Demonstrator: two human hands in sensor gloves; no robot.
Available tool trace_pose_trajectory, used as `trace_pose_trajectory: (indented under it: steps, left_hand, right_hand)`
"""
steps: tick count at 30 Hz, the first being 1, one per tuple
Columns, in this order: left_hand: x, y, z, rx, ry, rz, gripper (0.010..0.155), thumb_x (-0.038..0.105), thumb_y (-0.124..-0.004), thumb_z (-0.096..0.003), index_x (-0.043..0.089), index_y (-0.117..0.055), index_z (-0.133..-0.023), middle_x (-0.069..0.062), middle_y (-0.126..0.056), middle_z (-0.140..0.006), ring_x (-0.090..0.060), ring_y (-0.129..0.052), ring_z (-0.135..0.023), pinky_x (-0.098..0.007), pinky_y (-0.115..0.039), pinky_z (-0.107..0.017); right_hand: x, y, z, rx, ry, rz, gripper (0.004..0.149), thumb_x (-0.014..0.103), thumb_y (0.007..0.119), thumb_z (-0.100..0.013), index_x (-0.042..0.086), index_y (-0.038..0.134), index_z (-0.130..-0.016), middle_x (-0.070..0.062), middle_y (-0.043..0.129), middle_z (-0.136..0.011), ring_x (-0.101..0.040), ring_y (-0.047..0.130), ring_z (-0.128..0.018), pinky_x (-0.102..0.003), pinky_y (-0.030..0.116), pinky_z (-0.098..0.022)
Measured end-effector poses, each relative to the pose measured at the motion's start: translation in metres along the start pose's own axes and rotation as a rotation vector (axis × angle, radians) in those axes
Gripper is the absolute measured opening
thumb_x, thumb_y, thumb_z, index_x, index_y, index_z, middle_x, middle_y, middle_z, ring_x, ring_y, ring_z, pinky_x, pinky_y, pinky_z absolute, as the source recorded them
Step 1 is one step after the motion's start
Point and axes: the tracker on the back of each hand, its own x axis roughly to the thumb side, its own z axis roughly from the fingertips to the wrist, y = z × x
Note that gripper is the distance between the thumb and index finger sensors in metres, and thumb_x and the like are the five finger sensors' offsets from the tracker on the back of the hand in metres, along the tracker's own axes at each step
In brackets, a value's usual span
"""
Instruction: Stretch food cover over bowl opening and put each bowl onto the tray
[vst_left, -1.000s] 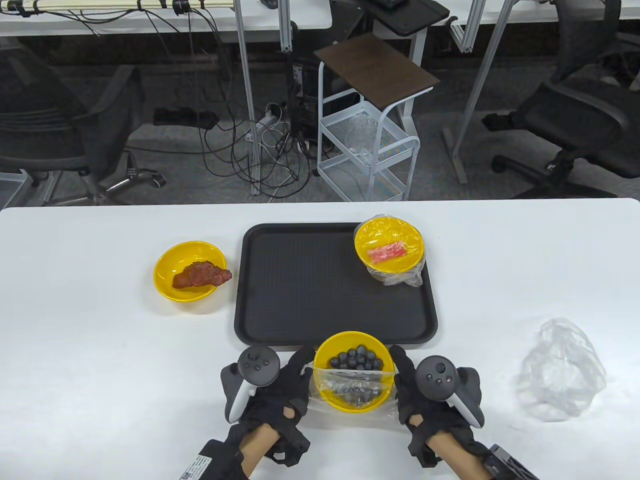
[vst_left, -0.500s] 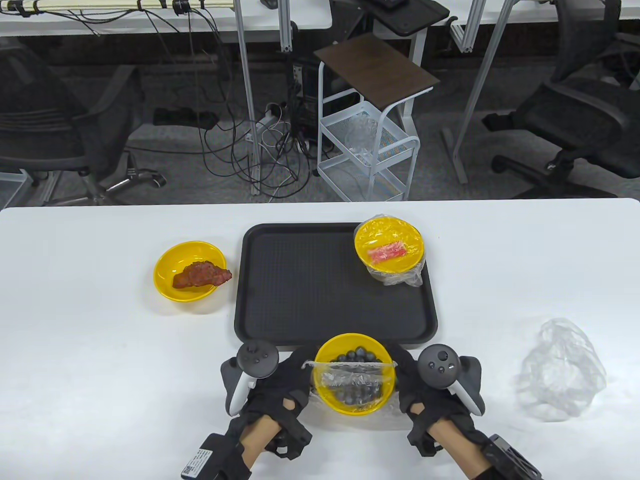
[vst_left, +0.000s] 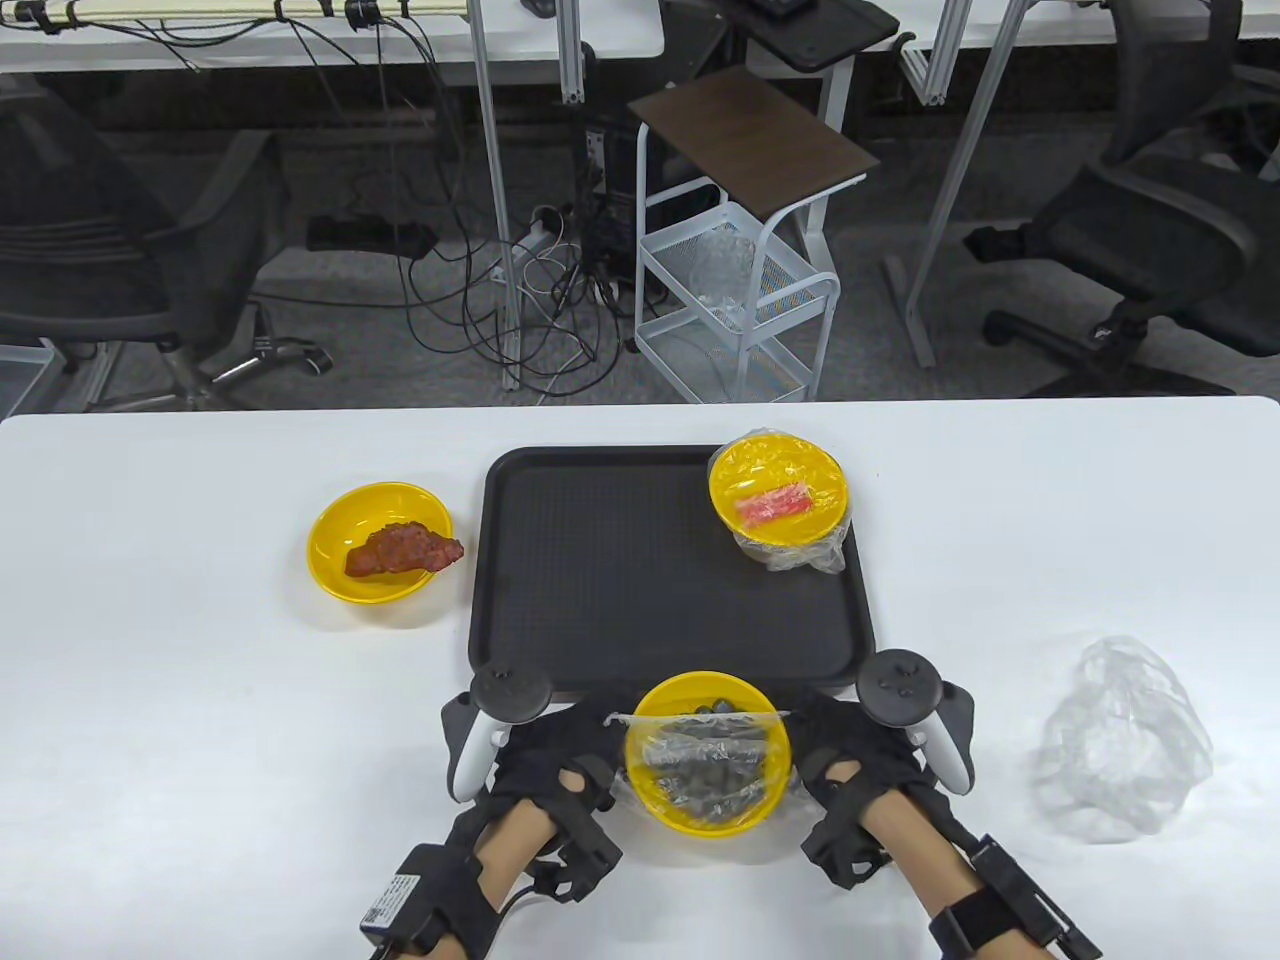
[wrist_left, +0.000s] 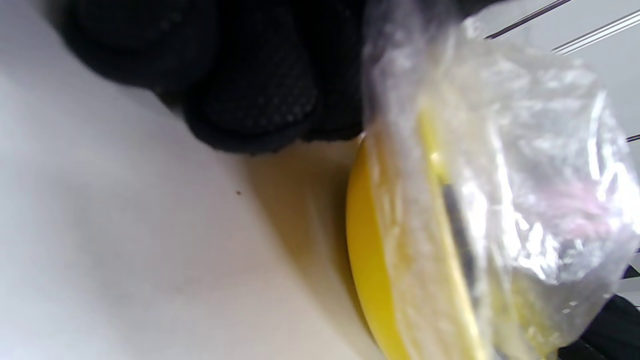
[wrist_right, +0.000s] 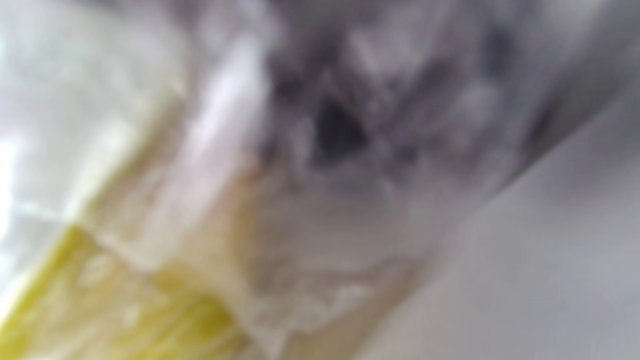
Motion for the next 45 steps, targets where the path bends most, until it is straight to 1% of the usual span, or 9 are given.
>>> trace_pose_trajectory:
  steps: [6,9,11,14,20,26,30,37,45]
  left_hand:
    - [0.0,0.002,-0.005,-0.064,0.02,0.016,0.045,0.041,-0.069,-0.0519,0.035,-0.08,-0.095,0.003,-0.101,-0.062,-0.03,-0.105,-0.042,-0.042,-0.091,-0.03]
    - [0.0,0.002,-0.006,-0.096,0.02,0.026,0.045,0.04,-0.069,-0.0526,0.035,-0.079,-0.096,0.002,-0.1,-0.065,-0.031,-0.104,-0.044,-0.042,-0.091,-0.031]
    - [0.0,0.001,-0.005,-0.073,0.007,0.025,0.048,0.04,-0.068,-0.0528,0.042,-0.075,-0.1,0.002,-0.1,-0.066,-0.03,-0.104,-0.043,-0.041,-0.092,-0.03]
    - [0.0,0.001,-0.006,-0.07,0.016,0.017,0.046,0.041,-0.069,-0.0528,0.044,-0.078,-0.098,0.002,-0.1,-0.067,-0.03,-0.105,-0.043,-0.041,-0.092,-0.03]
    - [0.003,-0.003,-0.008,-0.139,0.057,0.025,0.045,0.038,-0.067,-0.0533,0.029,-0.077,-0.096,0.001,-0.098,-0.069,-0.031,-0.104,-0.045,-0.042,-0.091,-0.032]
    - [0.006,-0.004,-0.007,-0.054,0.082,-0.044,0.05,0.044,-0.068,-0.0523,0.019,-0.075,-0.094,0.004,-0.101,-0.059,-0.027,-0.106,-0.035,-0.039,-0.092,-0.023]
    - [0.006,-0.003,-0.005,0.009,0.124,-0.096,0.049,0.052,-0.072,-0.0507,0.02,-0.082,-0.087,0.006,-0.105,-0.051,-0.025,-0.107,-0.027,-0.038,-0.093,-0.018]
    - [0.007,-0.004,-0.005,0.108,0.158,-0.135,0.049,0.06,-0.076,-0.048,0.024,-0.091,-0.077,0.007,-0.107,-0.042,-0.024,-0.108,-0.019,-0.037,-0.093,-0.013]
    - [0.014,-0.004,-0.004,0.177,0.184,-0.187,0.049,0.063,-0.081,-0.0467,0.024,-0.097,-0.071,0.004,-0.111,-0.038,-0.026,-0.111,-0.019,-0.041,-0.095,-0.017]
  right_hand:
    - [-0.004,-0.002,-0.005,0.032,0.018,-0.027,0.048,0.027,0.078,-0.044,0.018,0.084,-0.091,-0.007,0.102,-0.069,-0.023,0.109,-0.037,-0.033,0.093,-0.018]
    - [-0.006,-0.002,-0.004,0.0,0.02,-0.042,0.05,0.029,0.08,-0.044,0.016,0.083,-0.092,-0.005,0.103,-0.07,-0.022,0.109,-0.037,-0.032,0.094,-0.018]
    - [-0.005,-0.002,-0.002,-0.024,0.007,-0.039,0.049,0.028,0.08,-0.045,0.021,0.08,-0.094,-0.004,0.1,-0.077,-0.023,0.108,-0.041,-0.032,0.093,-0.02]
    - [-0.002,-0.001,-0.003,-0.011,-0.017,-0.028,0.048,0.026,0.078,-0.046,0.03,0.082,-0.093,-0.005,0.097,-0.081,-0.024,0.106,-0.044,-0.033,0.092,-0.023]
    - [-0.003,0.003,-0.007,0.052,-0.014,-0.061,0.046,0.027,0.077,-0.046,0.024,0.084,-0.091,-0.006,0.1,-0.074,-0.023,0.106,-0.042,-0.035,0.092,-0.024]
    - [0.0,0.003,-0.009,0.029,-0.002,-0.027,0.048,0.03,0.08,-0.046,0.012,0.084,-0.09,-0.005,0.104,-0.066,-0.022,0.108,-0.035,-0.035,0.093,-0.02]
    - [0.004,0.004,-0.009,-0.008,0.009,0.017,0.049,0.033,0.082,-0.045,0.008,0.086,-0.086,-0.003,0.107,-0.06,-0.022,0.109,-0.03,-0.034,0.093,-0.017]
    - [0.008,0.006,-0.01,-0.035,0.027,0.059,0.048,0.036,0.083,-0.045,0.008,0.088,-0.083,-0.001,0.108,-0.053,-0.021,0.11,-0.025,-0.033,0.093,-0.014]
    - [0.01,0.007,-0.01,-0.059,0.06,0.114,0.047,0.041,0.083,-0.045,0.012,0.091,-0.08,0.001,0.11,-0.045,-0.017,0.111,-0.016,-0.029,0.094,-0.007]
